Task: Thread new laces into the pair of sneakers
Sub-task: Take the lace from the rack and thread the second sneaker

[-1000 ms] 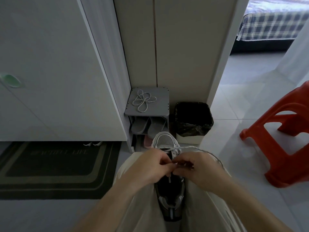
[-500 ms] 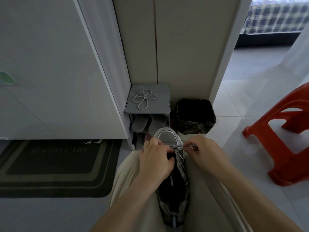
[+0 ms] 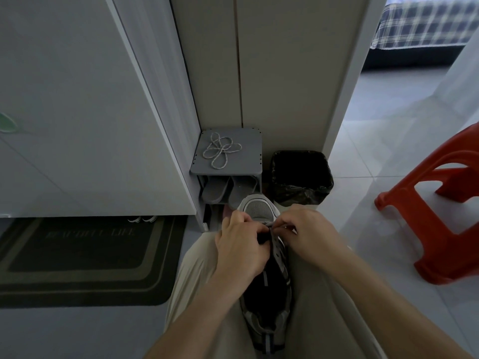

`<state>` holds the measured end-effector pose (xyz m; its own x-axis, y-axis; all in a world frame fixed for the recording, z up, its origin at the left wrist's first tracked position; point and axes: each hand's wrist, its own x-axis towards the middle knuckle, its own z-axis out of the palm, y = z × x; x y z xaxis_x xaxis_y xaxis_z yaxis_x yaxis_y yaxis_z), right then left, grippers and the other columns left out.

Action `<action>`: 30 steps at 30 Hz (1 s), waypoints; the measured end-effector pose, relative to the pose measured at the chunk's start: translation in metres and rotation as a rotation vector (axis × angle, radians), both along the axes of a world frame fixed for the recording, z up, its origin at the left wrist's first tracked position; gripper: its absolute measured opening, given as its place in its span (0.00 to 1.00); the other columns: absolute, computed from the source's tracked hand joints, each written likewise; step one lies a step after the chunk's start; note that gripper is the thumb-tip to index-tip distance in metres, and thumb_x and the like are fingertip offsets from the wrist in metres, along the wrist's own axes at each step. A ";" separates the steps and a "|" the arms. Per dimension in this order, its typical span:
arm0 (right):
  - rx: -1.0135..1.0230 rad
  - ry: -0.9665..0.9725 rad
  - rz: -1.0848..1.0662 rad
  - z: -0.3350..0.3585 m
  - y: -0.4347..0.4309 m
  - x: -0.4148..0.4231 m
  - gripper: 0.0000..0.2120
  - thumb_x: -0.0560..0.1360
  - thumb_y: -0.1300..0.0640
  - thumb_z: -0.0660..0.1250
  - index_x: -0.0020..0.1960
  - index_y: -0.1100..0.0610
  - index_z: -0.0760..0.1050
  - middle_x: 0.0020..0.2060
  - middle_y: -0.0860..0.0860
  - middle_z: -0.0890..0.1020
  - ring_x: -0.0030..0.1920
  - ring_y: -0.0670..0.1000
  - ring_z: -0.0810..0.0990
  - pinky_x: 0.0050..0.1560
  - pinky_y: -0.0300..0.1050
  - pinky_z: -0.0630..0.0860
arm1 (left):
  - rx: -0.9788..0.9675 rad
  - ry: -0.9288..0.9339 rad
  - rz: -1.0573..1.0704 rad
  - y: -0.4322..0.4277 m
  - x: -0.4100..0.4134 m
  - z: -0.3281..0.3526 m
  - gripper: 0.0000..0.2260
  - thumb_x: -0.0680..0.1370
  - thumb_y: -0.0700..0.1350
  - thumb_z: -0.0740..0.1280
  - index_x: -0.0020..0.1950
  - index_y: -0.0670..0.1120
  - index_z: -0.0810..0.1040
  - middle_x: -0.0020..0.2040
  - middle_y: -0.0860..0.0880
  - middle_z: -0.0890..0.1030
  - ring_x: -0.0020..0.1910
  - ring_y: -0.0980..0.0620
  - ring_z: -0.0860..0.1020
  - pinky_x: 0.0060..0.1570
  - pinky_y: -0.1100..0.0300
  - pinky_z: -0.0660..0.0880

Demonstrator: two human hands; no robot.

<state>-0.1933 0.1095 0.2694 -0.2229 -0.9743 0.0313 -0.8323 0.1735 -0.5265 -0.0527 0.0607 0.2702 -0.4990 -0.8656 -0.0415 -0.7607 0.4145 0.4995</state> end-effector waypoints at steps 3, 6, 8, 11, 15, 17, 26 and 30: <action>0.002 -0.062 -0.022 -0.001 0.002 -0.002 0.07 0.74 0.48 0.66 0.47 0.46 0.82 0.42 0.45 0.79 0.42 0.45 0.76 0.44 0.45 0.75 | 0.001 -0.009 -0.004 -0.004 -0.002 0.005 0.09 0.76 0.54 0.66 0.53 0.56 0.81 0.51 0.57 0.65 0.58 0.53 0.66 0.53 0.60 0.58; 0.021 -0.162 -0.015 0.003 0.004 0.004 0.18 0.69 0.34 0.61 0.48 0.44 0.81 0.41 0.40 0.82 0.43 0.40 0.78 0.47 0.43 0.75 | 0.022 -0.042 -0.019 -0.010 0.000 0.008 0.08 0.76 0.51 0.66 0.54 0.54 0.80 0.55 0.55 0.69 0.59 0.52 0.66 0.56 0.58 0.61; 0.053 -0.155 -0.013 0.006 0.006 0.009 0.23 0.65 0.29 0.61 0.52 0.42 0.78 0.43 0.38 0.81 0.46 0.39 0.78 0.55 0.45 0.73 | 0.041 -0.059 -0.030 -0.011 0.005 0.009 0.08 0.76 0.48 0.67 0.54 0.54 0.80 0.58 0.54 0.68 0.60 0.52 0.65 0.59 0.57 0.61; 0.072 -0.089 -0.038 0.008 0.009 0.009 0.21 0.65 0.34 0.67 0.55 0.39 0.74 0.42 0.36 0.79 0.48 0.38 0.76 0.65 0.49 0.65 | 0.059 -0.022 -0.006 -0.012 0.012 0.011 0.04 0.76 0.50 0.67 0.49 0.54 0.80 0.55 0.56 0.68 0.60 0.54 0.65 0.58 0.60 0.60; 0.129 -0.016 -0.084 0.015 0.012 0.008 0.23 0.68 0.35 0.66 0.60 0.40 0.70 0.45 0.37 0.77 0.52 0.41 0.76 0.73 0.56 0.52 | 0.039 0.023 0.071 -0.018 0.030 0.020 0.05 0.75 0.51 0.69 0.40 0.56 0.75 0.50 0.58 0.66 0.55 0.58 0.64 0.55 0.60 0.60; 0.147 -0.002 -0.096 0.016 0.013 0.009 0.23 0.68 0.35 0.66 0.60 0.40 0.70 0.46 0.38 0.77 0.54 0.42 0.76 0.74 0.56 0.48 | 0.047 0.069 0.100 -0.023 0.048 0.021 0.10 0.74 0.50 0.70 0.35 0.58 0.72 0.49 0.57 0.69 0.54 0.57 0.68 0.58 0.55 0.66; 0.092 0.076 -0.144 0.007 0.012 0.009 0.07 0.74 0.42 0.64 0.48 0.42 0.77 0.42 0.37 0.79 0.51 0.42 0.77 0.73 0.57 0.50 | 0.097 0.166 0.278 -0.034 0.110 0.008 0.08 0.73 0.46 0.71 0.35 0.54 0.78 0.36 0.59 0.79 0.39 0.58 0.76 0.48 0.48 0.78; 0.090 0.069 -0.123 0.006 0.013 0.004 0.05 0.75 0.43 0.64 0.42 0.41 0.75 0.37 0.36 0.77 0.44 0.40 0.75 0.72 0.58 0.51 | 0.130 0.068 0.217 -0.030 0.106 0.002 0.04 0.75 0.53 0.68 0.40 0.62 0.76 0.44 0.62 0.77 0.49 0.55 0.77 0.57 0.44 0.74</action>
<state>-0.1896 0.1225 0.2754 -0.3414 -0.9393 -0.0351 -0.8354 0.3203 -0.4466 0.0530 0.0311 0.2721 -0.3078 -0.9422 -0.1322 -0.7875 0.1743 0.5911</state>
